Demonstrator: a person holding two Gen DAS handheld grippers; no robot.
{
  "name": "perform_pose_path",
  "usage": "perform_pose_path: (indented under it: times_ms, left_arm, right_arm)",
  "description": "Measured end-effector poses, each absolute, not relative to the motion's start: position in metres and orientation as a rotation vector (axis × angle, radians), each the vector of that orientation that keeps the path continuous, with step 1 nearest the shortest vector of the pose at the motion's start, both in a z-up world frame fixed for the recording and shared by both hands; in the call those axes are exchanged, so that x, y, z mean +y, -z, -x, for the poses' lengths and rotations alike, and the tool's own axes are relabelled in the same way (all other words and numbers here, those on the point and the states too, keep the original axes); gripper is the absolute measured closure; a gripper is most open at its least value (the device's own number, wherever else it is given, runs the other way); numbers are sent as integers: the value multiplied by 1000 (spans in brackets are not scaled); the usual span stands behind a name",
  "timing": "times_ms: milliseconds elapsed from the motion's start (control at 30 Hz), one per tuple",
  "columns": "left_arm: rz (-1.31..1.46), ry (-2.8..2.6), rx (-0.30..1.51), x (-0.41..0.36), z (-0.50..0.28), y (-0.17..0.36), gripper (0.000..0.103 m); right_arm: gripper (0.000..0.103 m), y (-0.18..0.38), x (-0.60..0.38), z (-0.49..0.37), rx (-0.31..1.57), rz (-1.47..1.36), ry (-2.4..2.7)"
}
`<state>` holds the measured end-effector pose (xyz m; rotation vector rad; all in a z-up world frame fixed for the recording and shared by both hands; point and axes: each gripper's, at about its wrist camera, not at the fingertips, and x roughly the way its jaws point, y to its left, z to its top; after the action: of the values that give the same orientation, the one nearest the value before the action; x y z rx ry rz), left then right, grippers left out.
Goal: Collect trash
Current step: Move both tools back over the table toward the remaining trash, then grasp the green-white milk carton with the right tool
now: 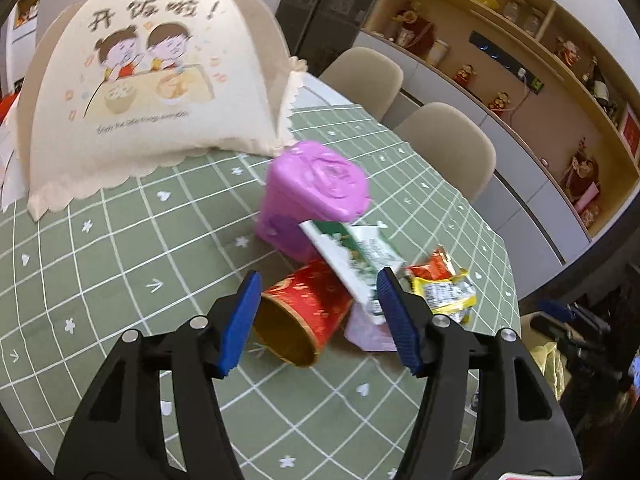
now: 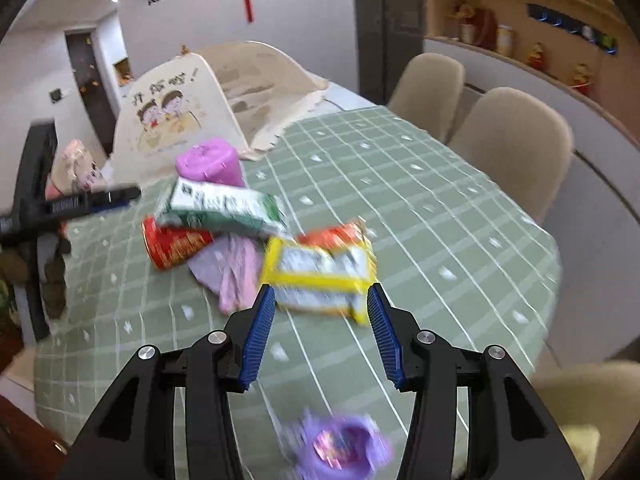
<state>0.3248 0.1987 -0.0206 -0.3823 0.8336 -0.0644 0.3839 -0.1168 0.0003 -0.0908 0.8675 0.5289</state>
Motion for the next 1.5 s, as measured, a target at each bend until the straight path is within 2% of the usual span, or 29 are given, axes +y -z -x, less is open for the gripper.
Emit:
perform_pose_path:
  times_ms: [167, 500, 867, 1100, 1267, 1333, 1400, 1500]
  left_arm:
    - [422, 12, 855, 222, -324, 30, 46]
    - [474, -54, 837, 257, -299, 25, 46]
    - [494, -5, 868, 243, -310, 38, 46]
    - [465, 28, 869, 227, -317, 37, 46]
    - [470, 21, 858, 230, -312, 35, 46]
    - [472, 15, 854, 232, -308, 34, 46]
    - [470, 9, 851, 236, -305, 34, 46]
    - [467, -4, 844, 241, -301, 35, 46]
  right_arm:
    - [57, 5, -55, -431, 875, 20, -586]
    - [57, 28, 64, -451, 886, 164, -786]
    - [57, 76, -2, -420, 1057, 216, -702]
    - [56, 39, -40, -441, 1005, -143, -601]
    - [56, 61, -37, -477, 1102, -458, -453]
    - [56, 74, -26, -484, 1122, -424, -383]
    - [45, 79, -12, -485, 1095, -321, -363]
    - [43, 83, -6, -483, 1083, -228, -366]
